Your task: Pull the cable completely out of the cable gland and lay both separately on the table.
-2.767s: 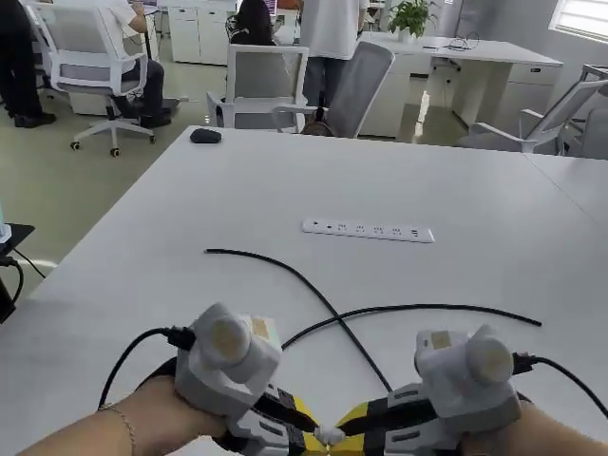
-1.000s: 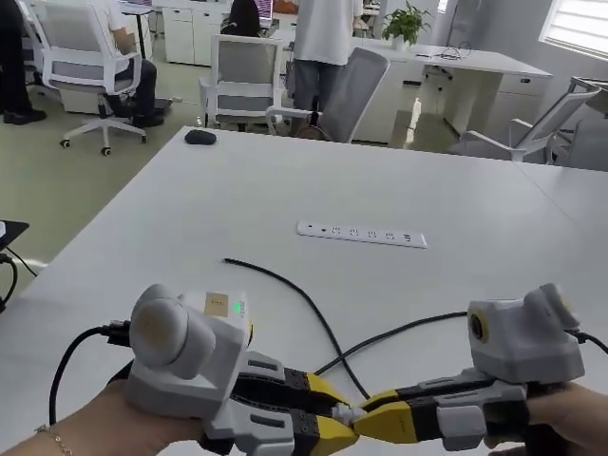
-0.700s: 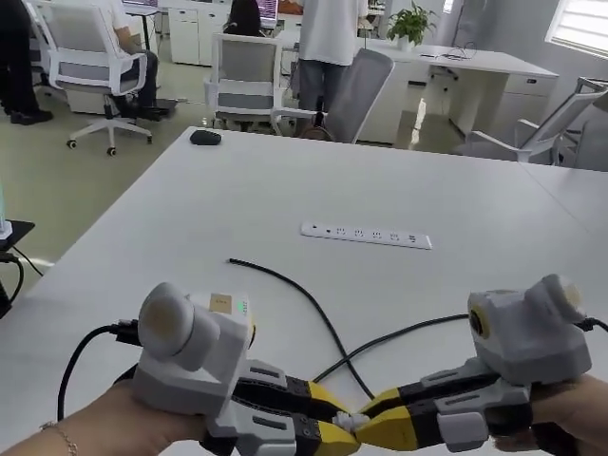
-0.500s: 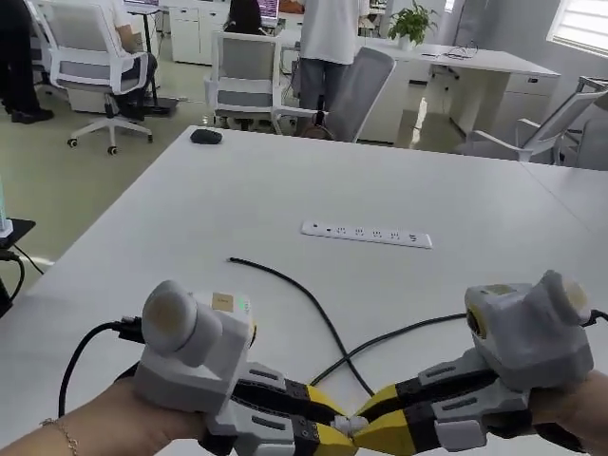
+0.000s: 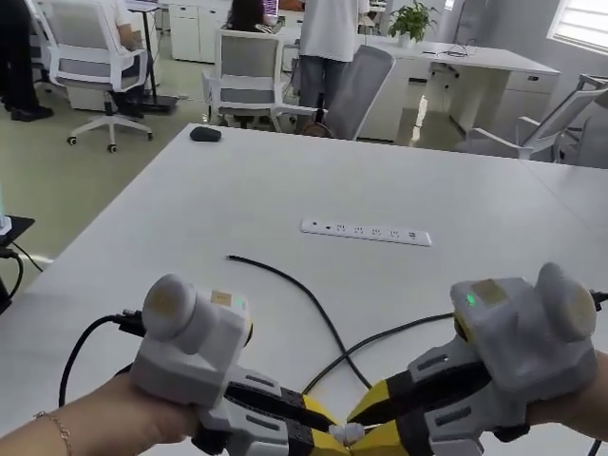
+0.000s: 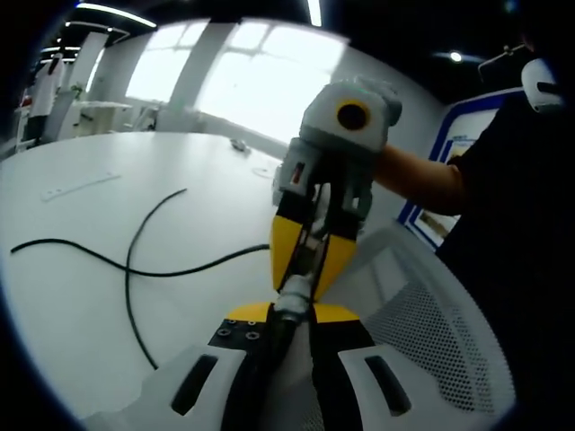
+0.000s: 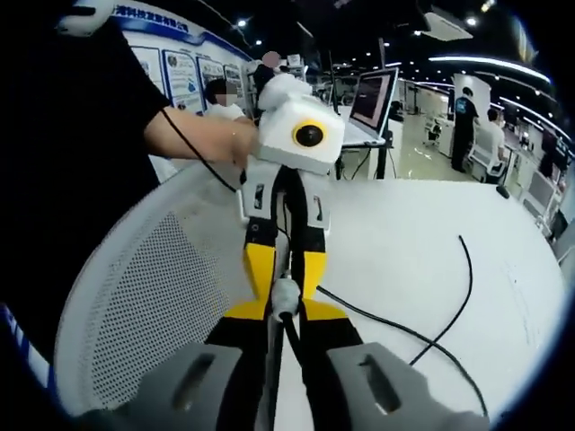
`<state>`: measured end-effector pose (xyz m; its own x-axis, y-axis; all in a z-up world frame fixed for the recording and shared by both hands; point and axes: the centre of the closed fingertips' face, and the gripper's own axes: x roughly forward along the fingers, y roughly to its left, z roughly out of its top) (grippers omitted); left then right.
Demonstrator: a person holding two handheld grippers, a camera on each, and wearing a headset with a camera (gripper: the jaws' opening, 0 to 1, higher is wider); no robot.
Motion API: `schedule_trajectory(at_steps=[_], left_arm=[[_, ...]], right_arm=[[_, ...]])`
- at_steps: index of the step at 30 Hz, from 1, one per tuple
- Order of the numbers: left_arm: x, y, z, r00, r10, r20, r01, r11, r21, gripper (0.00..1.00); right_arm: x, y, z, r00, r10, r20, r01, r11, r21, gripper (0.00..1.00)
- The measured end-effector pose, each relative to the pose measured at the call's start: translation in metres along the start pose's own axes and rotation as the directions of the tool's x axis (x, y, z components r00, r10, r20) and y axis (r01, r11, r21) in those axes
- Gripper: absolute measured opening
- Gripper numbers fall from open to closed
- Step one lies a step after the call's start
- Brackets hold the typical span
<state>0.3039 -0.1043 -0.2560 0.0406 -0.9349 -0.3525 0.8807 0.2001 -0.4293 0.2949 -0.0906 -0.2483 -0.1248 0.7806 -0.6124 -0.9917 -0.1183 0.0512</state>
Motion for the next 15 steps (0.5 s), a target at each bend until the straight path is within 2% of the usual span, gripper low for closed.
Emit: schedule_trajectory(at_steps=[1,2,6,7,12,13,14,15], left_arm=[[0.0,0.0004,-0.0001,1.0,0.003,0.001,-0.003,1.0,-0.005,0.16],[0.0002,0.0006,0.0,1.0,0.004,0.002,-0.004,1.0,-0.013,0.16],[-0.0001,0.002,-0.0005,1.0,0.004,0.0,-0.004,1.0,-0.024,0.16],[-0.0002,0.0024,-0.0011,1.0,0.006,-0.002,-0.006,1.0,-0.025,0.16],[-0.0006,0.0023,-0.0033,1.0,-0.003,-0.006,0.003,0.999,-0.044,0.16],[-0.0008,0.0019,-0.0035,1.0,-0.008,-0.006,0.007,0.999,-0.047,0.16],[-0.001,0.0014,-0.0033,0.9999,-0.01,-0.003,0.009,0.999,-0.051,0.16],[-0.001,0.001,-0.0032,0.9999,-0.01,-0.003,0.01,0.999,-0.05,0.16]], right_arm=[[0.0,-0.0014,-0.0005,0.9997,-0.014,-0.018,0.013,0.999,-0.03,0.11],[0.0,-0.0027,-0.0014,0.9984,-0.035,-0.045,0.031,0.995,-0.097,0.11],[0.0023,-0.0019,-0.0011,0.9914,-0.086,-0.099,0.067,0.981,-0.183,0.11],[0.0023,-0.0026,-0.0015,0.9886,-0.103,-0.11,0.075,0.969,-0.235,0.11],[0.0027,-0.0011,-0.0024,0.9775,-0.156,-0.141,0.096,0.927,-0.363,0.11],[0.0029,0.0005,-0.0027,0.977,-0.158,-0.143,0.096,0.926,-0.365,0.1],[0.0018,-0.0005,-0.0027,0.9733,-0.174,-0.149,0.102,0.911,-0.399,0.1],[0.0015,0.001,-0.0028,0.9725,-0.177,-0.151,0.104,0.91,-0.402,0.11]])
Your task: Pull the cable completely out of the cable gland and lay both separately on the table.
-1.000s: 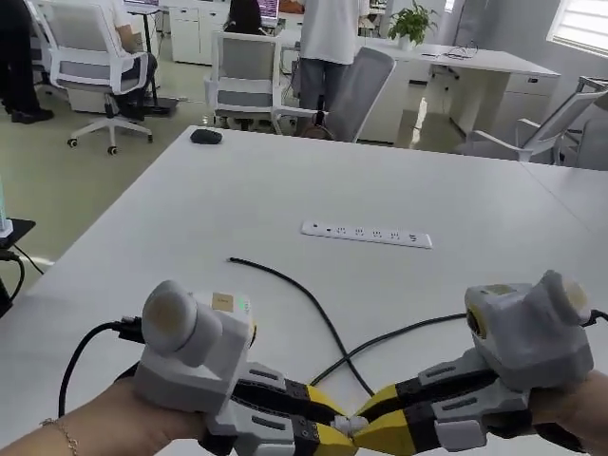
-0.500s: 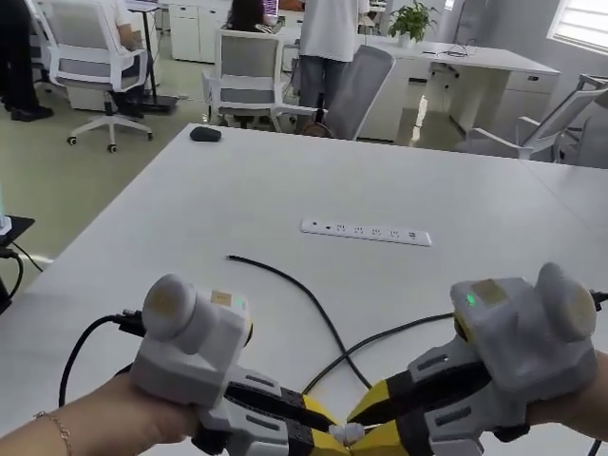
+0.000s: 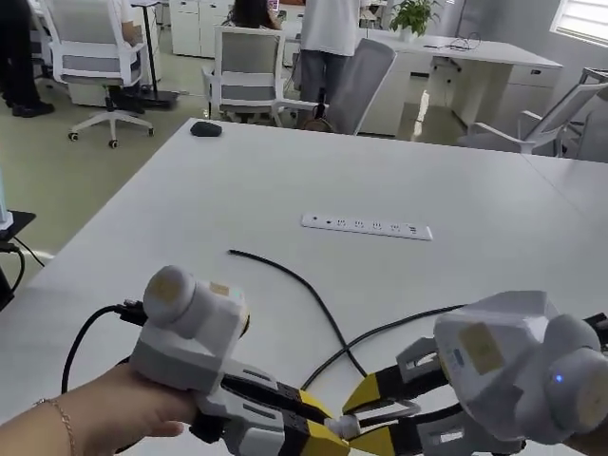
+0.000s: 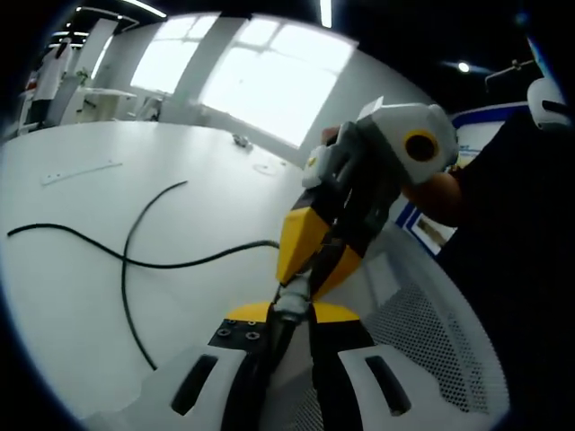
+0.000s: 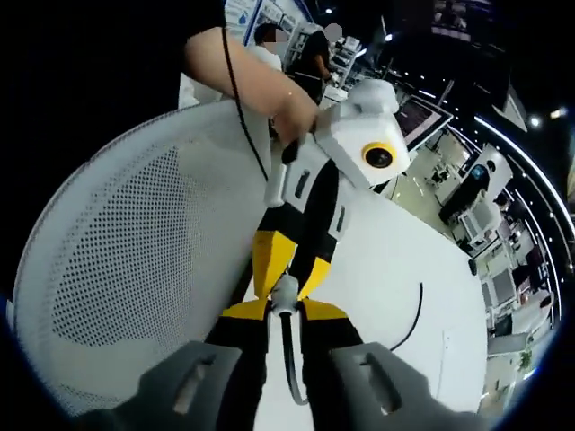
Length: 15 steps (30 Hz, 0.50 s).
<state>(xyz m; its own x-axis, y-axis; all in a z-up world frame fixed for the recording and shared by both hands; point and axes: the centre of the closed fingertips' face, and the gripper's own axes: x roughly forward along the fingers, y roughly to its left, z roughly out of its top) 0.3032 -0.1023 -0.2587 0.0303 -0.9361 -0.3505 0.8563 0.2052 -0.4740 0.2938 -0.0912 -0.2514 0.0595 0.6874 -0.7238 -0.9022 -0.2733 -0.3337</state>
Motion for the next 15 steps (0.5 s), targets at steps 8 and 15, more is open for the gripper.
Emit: schedule_trajectory(at_steps=[8,15], left_arm=[[-0.001,0.003,0.001,0.9996,0.027,0.009,-0.027,0.999,0.034,0.17],[0.001,0.007,-0.004,0.9981,0.057,-0.025,-0.055,0.994,0.093,0.17]], right_arm=[[-0.001,-0.005,-0.005,0.9977,-0.03,0.061,0.017,0.979,0.205,0.11],[-0.009,-0.022,-0.005,0.9739,-0.125,0.189,0.021,0.881,0.473,0.12]])
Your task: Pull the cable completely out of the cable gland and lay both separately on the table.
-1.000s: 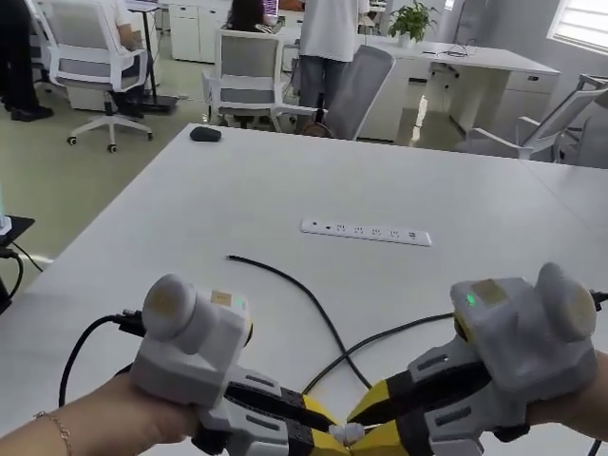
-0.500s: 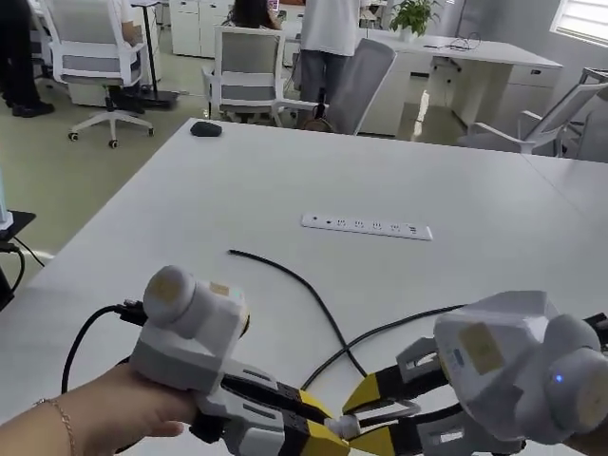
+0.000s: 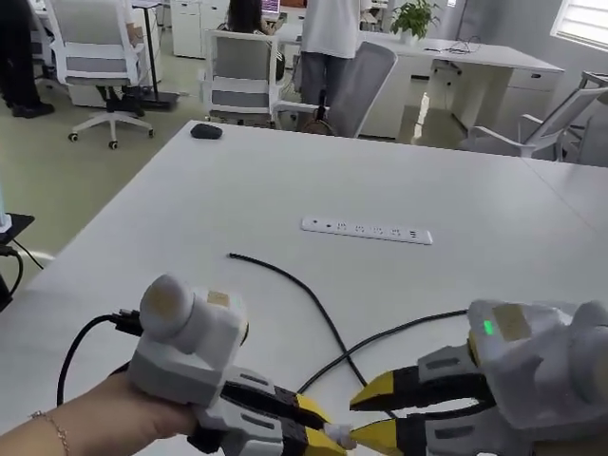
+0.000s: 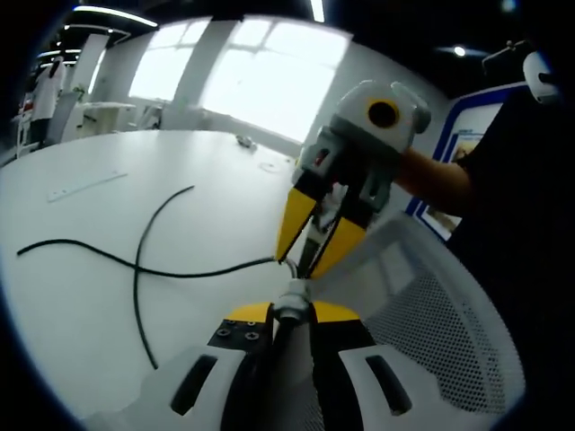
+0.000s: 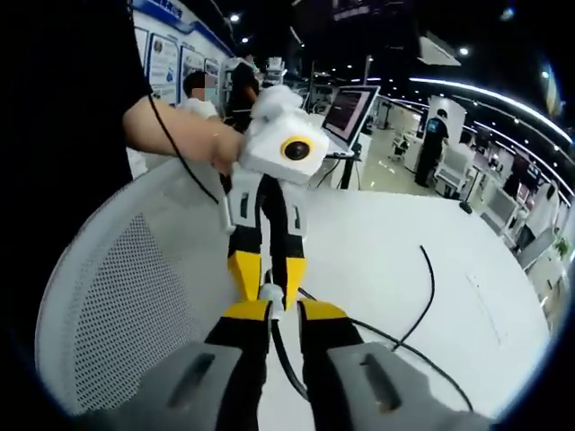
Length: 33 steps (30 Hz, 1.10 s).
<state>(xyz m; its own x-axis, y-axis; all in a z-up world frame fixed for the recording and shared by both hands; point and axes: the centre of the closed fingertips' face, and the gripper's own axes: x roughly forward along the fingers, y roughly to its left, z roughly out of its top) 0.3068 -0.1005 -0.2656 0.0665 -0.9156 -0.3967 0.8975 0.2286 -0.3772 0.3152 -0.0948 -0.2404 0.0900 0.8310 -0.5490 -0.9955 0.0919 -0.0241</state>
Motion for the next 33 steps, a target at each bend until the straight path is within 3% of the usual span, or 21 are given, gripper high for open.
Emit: schedule_trajectory(at_steps=[3,5,7,10,13,15,19,26,33], left_arm=[[0.001,0.0,-0.002,0.9999,0.004,-0.01,-0.004,1.0,0.02,0.17],[0.0,0.003,-0.002,0.9997,0.022,-0.014,-0.021,0.998,0.055,0.17],[-0.001,0.006,-0.001,0.9994,0.032,-0.011,-0.031,0.998,0.062,0.17],[-0.003,0.007,0.003,0.9993,0.038,0.006,-0.038,0.997,0.071,0.17],[-0.003,0.009,0.002,0.9991,0.043,0.003,-0.043,0.996,0.072,0.17],[-0.003,0.008,0.002,0.9991,0.043,0.0,-0.043,0.995,0.087,0.17],[-0.001,0.005,0.001,0.9994,0.034,-0.008,-0.033,0.993,0.111,0.17],[0.001,0.0,0.0,0.9997,0.018,-0.019,-0.015,0.991,0.136,0.17],[0.001,-0.001,0.0,0.9994,0.02,-0.027,-0.014,0.984,0.176,0.17]], right_arm=[[0.002,-0.002,0.007,0.998,-0.002,0.063,-0.005,0.994,0.112,0.18],[0.004,-0.005,0.007,0.9956,-0.012,0.092,-0.004,0.985,0.172,0.17],[0.005,-0.009,0.002,0.9952,-0.034,0.092,0.014,0.976,0.215,0.16],[0.008,-0.004,-0.005,0.9947,0.006,0.103,-0.036,0.956,0.29,0.2],[0.008,0.004,-0.01,0.9956,0.036,0.087,-0.059,0.96,0.275,0.21],[0.009,0.01,-0.011,0.9923,0.072,0.101,-0.1,0.946,0.307,0.21],[0.011,0.011,-0.016,0.9897,0.091,0.111,-0.126,0.921,0.368,0.21],[0.012,0.013,-0.026,0.9869,0.134,0.09,-0.159,0.904,0.397,0.13],[0.013,0.015,-0.024,0.9831,0.162,0.086,-0.183,0.898,0.401,0.12]])
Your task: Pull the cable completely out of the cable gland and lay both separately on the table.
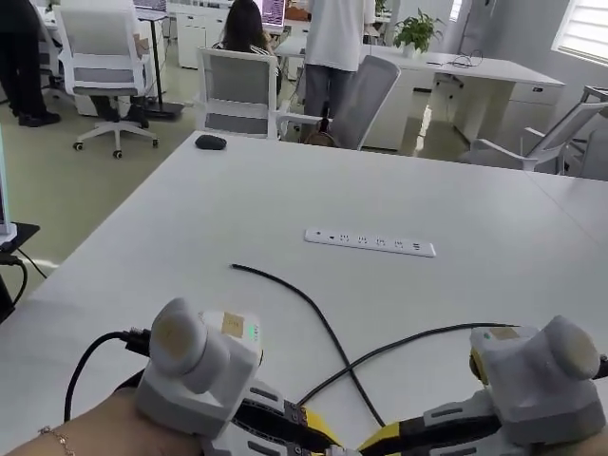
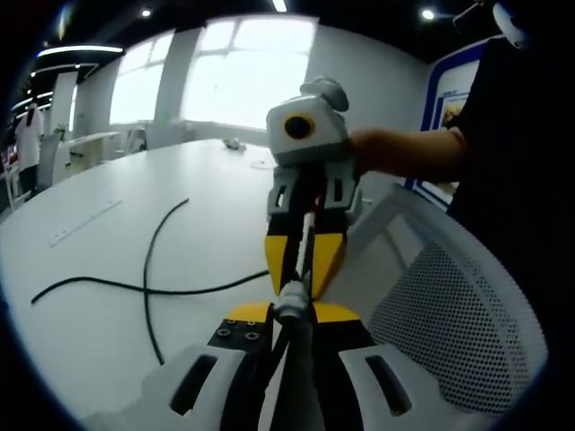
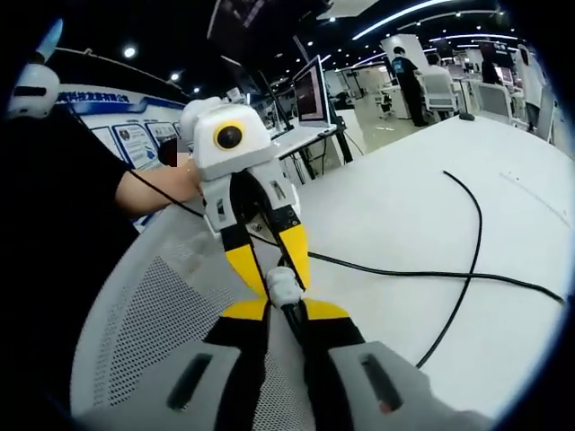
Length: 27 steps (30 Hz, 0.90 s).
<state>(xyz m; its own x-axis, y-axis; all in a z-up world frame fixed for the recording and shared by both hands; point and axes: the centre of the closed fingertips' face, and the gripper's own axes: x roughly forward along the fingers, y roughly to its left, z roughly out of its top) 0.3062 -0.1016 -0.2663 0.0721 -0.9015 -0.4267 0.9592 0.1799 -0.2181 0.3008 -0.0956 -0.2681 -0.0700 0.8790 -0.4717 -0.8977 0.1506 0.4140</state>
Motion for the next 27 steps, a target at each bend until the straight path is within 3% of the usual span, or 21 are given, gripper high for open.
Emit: schedule_trajectory(at_steps=[8,22,27], left_arm=[[0.0012,-0.0023,-0.0014,0.9999,-0.008,-0.009,0.008,1.0,0.008,0.17],[0.0012,-0.0018,-0.0003,1.0,-0.004,-0.006,0.005,1.0,0.028,0.17],[0.0004,-0.001,-0.0004,1.0,0.004,-0.006,-0.004,0.999,0.04,0.17]], right_arm=[[0.0002,0.0019,-0.0033,0.9994,0.028,-0.022,-0.028,0.999,0.021,0.12],[-0.001,0.0068,-0.0029,0.9982,0.061,0.003,-0.061,0.998,0.034,0.17],[-0.0004,0.0039,-0.002,0.9992,0.039,0.0,-0.039,0.999,0.035,0.15]])
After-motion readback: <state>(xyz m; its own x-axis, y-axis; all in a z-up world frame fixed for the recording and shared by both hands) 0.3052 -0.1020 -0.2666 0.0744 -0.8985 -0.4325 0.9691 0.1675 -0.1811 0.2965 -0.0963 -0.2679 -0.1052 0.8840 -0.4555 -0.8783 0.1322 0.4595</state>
